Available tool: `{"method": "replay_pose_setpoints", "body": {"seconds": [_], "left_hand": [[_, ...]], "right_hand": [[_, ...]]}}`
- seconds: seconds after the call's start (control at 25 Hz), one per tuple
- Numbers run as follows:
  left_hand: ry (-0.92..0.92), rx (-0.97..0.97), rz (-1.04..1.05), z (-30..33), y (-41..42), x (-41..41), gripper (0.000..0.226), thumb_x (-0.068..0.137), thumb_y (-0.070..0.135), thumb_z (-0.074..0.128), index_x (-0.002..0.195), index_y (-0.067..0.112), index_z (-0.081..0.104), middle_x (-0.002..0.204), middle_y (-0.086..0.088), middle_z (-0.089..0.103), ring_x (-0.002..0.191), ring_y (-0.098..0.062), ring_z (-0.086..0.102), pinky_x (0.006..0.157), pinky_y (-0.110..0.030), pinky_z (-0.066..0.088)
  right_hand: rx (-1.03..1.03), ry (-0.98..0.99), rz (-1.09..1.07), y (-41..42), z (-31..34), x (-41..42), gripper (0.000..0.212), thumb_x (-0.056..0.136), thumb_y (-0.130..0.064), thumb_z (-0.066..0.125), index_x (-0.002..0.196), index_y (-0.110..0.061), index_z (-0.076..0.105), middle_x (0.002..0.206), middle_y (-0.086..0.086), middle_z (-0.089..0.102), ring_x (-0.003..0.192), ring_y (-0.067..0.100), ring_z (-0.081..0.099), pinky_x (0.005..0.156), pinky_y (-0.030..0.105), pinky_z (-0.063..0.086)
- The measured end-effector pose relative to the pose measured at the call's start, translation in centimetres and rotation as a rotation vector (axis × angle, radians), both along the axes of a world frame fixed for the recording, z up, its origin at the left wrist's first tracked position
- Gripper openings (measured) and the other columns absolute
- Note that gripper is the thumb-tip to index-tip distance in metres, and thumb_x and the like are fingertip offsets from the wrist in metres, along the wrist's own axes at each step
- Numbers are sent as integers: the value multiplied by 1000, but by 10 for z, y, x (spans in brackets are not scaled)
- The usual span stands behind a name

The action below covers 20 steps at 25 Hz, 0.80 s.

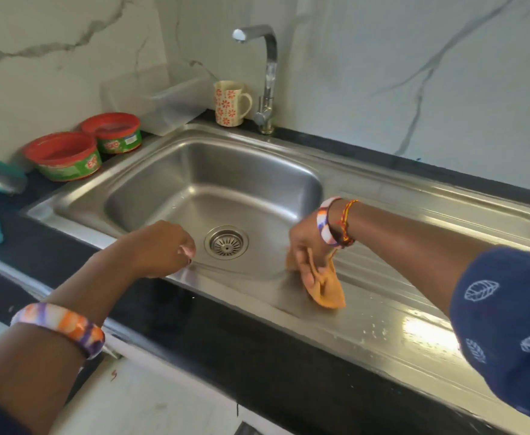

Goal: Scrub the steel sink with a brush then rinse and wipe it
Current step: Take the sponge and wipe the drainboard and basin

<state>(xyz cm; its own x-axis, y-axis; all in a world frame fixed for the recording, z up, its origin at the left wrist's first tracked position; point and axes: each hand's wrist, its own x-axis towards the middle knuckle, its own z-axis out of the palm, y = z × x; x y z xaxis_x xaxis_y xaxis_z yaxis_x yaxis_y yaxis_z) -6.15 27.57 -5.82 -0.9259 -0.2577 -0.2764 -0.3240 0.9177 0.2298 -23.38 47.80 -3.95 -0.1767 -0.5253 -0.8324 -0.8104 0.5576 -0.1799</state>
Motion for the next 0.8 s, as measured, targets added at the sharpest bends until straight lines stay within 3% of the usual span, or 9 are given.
{"method": "replay_pose_setpoints", "body": {"seconds": [0.08,0.12,0.24,0.36,0.52,0.68,0.76,0.8], "left_hand": [[-38,-57,22,-1,6,-4,25,87,16,55,104,25,71,117,6,66,110,-15,59,100,-33,45],[-53,-87,24,-1,10,-7,24,86,18,55,103,27,70,118,7,65,112,-15,58,100,-34,45],[-80,-111,-21,1,27,-19,23,83,23,61,104,27,70,116,8,64,112,-14,57,100,-33,45],[-88,-98,-103,-2,42,-31,26,79,26,65,104,25,70,112,8,67,106,-14,60,97,-31,47],[-106,-103,-131,-5,51,-33,27,80,27,65,107,24,70,113,6,67,107,-14,61,94,-28,47],[-45,-53,-62,-9,42,-21,22,81,26,65,102,27,72,110,7,68,103,-14,62,93,-32,48],[-16,-67,-40,-8,36,-13,20,83,27,61,100,30,72,108,10,68,102,-12,62,92,-31,49],[-8,-77,-27,-6,32,-8,20,84,27,59,100,30,71,108,12,67,103,-11,62,92,-32,49]], "right_hand": [[-249,69,-147,27,24,-9,31,78,9,57,97,-11,72,96,12,72,80,20,65,81,37,57],[-444,158,-278,39,36,-18,31,79,5,58,94,-17,73,94,9,71,82,19,64,81,37,56],[-877,418,-606,67,58,-37,27,81,-3,58,100,-18,72,93,2,69,87,15,62,71,21,48],[-770,594,-688,74,30,-39,28,82,-5,56,105,-13,71,102,7,70,96,20,63,73,18,41],[-597,615,-650,71,-3,-4,28,85,-17,55,108,-9,69,115,11,67,107,27,62,85,25,47],[-557,565,-543,44,-8,47,28,89,-38,56,91,-12,66,93,19,64,88,31,62,68,24,35],[-550,468,-509,24,-9,61,23,85,-33,60,85,-10,62,86,14,61,81,28,59,68,23,41],[-552,410,-505,14,-11,63,27,81,-31,62,94,-8,67,91,12,66,85,28,62,72,24,47]]}}
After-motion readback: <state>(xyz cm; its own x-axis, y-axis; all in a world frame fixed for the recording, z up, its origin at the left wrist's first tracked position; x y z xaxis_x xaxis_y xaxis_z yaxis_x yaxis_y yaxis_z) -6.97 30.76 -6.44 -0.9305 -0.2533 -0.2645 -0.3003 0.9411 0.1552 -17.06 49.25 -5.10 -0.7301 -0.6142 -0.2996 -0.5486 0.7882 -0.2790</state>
